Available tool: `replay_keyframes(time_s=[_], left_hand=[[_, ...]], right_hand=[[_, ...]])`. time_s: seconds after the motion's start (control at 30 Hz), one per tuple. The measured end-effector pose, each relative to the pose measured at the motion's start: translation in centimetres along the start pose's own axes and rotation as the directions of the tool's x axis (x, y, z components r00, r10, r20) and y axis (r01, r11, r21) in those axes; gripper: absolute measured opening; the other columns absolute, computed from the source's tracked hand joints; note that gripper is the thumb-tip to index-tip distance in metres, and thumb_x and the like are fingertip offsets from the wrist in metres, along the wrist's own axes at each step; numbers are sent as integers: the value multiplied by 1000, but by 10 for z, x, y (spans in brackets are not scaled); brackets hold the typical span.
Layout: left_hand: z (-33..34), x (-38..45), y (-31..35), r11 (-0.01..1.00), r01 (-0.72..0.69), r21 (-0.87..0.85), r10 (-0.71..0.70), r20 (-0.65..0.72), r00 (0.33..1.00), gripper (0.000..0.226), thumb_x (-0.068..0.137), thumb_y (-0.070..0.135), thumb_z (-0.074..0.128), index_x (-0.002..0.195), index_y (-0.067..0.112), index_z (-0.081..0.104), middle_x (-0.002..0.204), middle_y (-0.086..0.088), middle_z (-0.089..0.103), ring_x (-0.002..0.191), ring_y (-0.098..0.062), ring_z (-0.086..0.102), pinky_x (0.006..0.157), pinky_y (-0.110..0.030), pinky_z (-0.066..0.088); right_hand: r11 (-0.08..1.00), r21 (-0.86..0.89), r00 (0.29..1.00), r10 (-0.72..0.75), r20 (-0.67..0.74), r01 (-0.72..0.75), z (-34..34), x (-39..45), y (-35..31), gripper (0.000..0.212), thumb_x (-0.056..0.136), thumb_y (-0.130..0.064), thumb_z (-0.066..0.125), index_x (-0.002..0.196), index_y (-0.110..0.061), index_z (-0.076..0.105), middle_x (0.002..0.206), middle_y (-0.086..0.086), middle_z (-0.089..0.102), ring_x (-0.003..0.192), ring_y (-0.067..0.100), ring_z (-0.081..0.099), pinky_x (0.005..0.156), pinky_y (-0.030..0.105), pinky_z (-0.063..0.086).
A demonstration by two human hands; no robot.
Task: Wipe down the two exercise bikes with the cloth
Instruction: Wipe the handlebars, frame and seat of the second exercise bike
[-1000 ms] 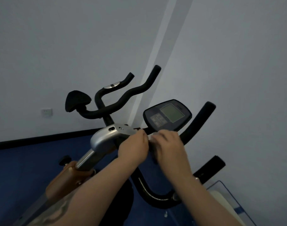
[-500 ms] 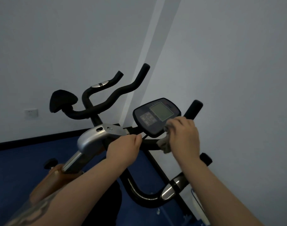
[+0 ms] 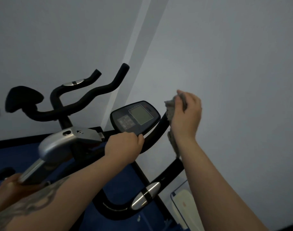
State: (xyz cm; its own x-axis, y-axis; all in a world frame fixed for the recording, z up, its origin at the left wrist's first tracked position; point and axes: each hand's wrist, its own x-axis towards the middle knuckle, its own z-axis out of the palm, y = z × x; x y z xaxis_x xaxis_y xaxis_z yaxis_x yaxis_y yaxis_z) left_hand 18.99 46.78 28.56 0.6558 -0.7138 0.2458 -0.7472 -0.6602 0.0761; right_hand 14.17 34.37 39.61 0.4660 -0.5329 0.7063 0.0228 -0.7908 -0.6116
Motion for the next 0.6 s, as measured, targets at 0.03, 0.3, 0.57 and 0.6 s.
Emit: replay_keyframes(time_s=[0.03,0.3,0.57,0.6], left_hand=[[3,-1,0,998,-9,54,9,-8,1000,20,89,2,47,106,13,43,64,0,26,49,-16,26,42,-26,20],[6,-4,1,998,28,63,-21,-113,993,7,98,13,40,96,18,44,61,1,26,46,-17,24,42,-26,17],[8,-3,0,998,31,48,-24,-143,989,13,98,14,38,106,15,48,61,1,25,47,-17,26,43,-26,18],[7,-3,0,998,30,58,-22,-131,991,14,97,12,40,109,15,47,62,0,24,47,-17,25,43,-25,17]], right_hand=[[998,34,998,51,42,-52,11,2,1,24,98,-23,54,117,-16,67,119,-4,53,108,15,56,93,14,40],[690,491,664,699,-263,-532,45,9,2,39,99,-50,38,98,-23,67,87,-8,69,77,10,64,62,25,46],[804,420,748,569,-341,-421,60,-36,5,30,104,-37,35,115,-19,55,108,-6,56,93,9,56,72,16,40],[763,453,719,620,-313,-461,54,-19,8,28,104,-39,34,103,-21,56,100,-6,60,87,11,57,68,17,39]])
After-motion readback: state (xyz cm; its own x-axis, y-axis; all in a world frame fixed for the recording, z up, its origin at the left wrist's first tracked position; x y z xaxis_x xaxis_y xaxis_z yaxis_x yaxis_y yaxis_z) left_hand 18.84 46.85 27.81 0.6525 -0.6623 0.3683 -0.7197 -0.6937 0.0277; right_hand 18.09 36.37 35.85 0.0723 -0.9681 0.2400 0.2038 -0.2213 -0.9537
